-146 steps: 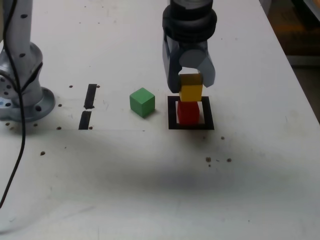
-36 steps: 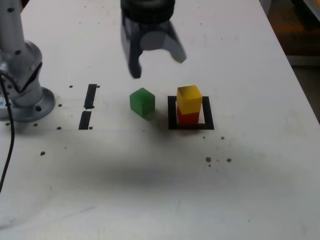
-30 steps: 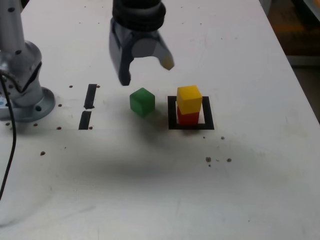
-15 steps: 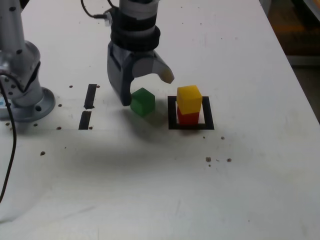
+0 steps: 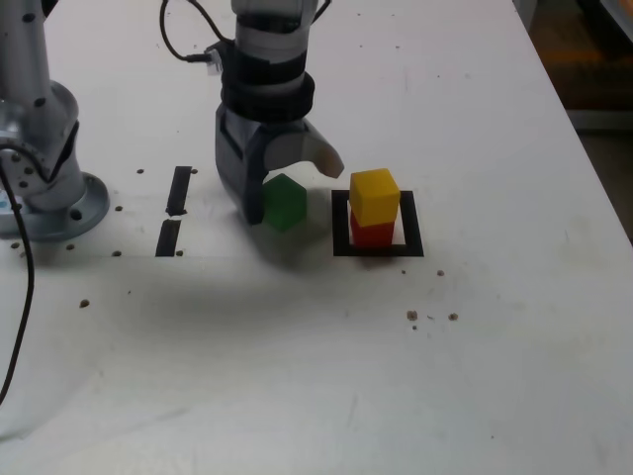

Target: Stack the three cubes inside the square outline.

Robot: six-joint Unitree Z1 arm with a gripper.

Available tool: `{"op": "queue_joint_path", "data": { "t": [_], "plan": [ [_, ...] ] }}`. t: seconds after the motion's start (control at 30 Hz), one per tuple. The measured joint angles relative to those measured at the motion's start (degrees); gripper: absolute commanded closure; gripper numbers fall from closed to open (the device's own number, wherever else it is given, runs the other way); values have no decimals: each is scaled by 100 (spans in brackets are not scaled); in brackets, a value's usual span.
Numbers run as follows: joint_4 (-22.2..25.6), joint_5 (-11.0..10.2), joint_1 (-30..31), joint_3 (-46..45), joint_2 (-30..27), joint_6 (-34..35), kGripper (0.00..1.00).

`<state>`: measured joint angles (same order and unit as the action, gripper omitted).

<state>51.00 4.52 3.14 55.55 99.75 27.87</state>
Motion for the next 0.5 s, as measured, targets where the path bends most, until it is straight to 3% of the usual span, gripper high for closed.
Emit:
{"op": "queue_joint_path", "data": {
  "t": [0.3,0.5],
  "plan": [
    [-177,52,0,-138,71,48,15],
    [-177,66,0,-225,87,71,34]
  ]
}}
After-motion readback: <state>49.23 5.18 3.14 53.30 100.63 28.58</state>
